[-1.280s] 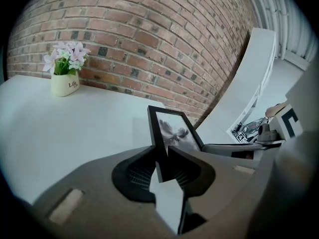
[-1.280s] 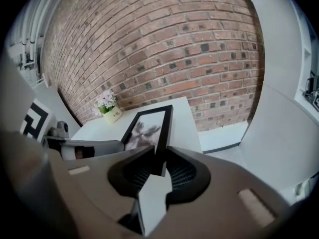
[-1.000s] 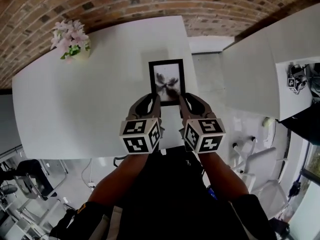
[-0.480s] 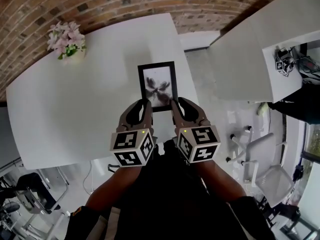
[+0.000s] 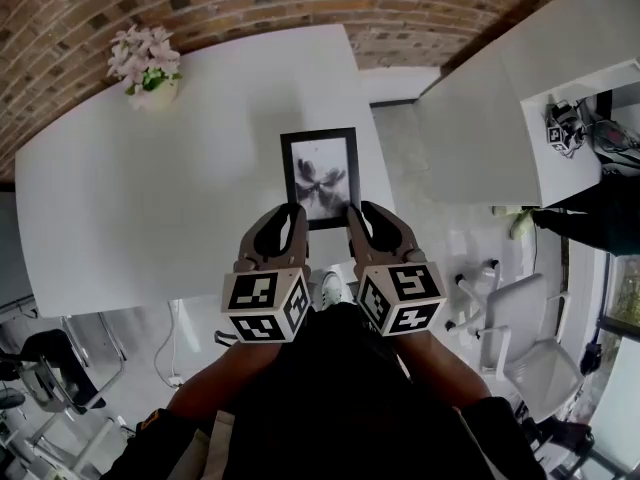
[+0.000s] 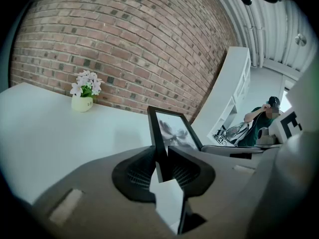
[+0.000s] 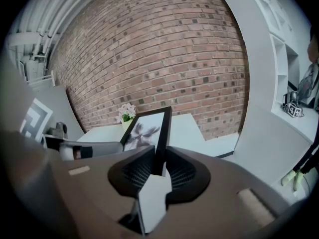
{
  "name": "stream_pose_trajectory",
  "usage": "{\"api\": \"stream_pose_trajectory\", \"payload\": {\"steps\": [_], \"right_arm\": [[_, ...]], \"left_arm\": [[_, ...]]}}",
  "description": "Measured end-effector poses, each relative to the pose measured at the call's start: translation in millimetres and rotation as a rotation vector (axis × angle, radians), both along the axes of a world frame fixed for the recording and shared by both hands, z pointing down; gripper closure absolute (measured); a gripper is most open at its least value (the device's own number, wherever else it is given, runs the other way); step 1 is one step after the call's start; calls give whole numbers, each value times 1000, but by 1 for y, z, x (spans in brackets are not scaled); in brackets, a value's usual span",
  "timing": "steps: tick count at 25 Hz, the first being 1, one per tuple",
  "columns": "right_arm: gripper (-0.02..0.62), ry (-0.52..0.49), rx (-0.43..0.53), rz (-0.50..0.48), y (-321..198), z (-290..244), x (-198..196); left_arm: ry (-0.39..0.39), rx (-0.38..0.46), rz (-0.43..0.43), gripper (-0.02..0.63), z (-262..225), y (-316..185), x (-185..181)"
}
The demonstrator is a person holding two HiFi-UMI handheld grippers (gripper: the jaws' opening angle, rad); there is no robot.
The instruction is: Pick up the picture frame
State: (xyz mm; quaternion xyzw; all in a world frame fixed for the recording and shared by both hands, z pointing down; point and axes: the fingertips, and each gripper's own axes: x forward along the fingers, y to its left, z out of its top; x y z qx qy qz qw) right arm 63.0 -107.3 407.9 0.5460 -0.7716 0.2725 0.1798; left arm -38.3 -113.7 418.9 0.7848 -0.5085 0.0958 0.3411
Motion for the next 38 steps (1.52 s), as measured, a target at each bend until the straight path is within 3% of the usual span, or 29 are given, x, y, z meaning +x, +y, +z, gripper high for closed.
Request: {"api": "stream_pose_trajectory", "payload": {"steps": [15,23,38], "right_arm": [[523,-57,55,-50,103,-28,56],[524,-103,85,-82,150,-32,66],[525,-105,114,-89,179,-44,83]], "left_arm": [[-27,66,-64,535,-36,108,55],[-47,99,-118,535,-44,158,64],[-52,135,-124,537,-59,188,80]]}}
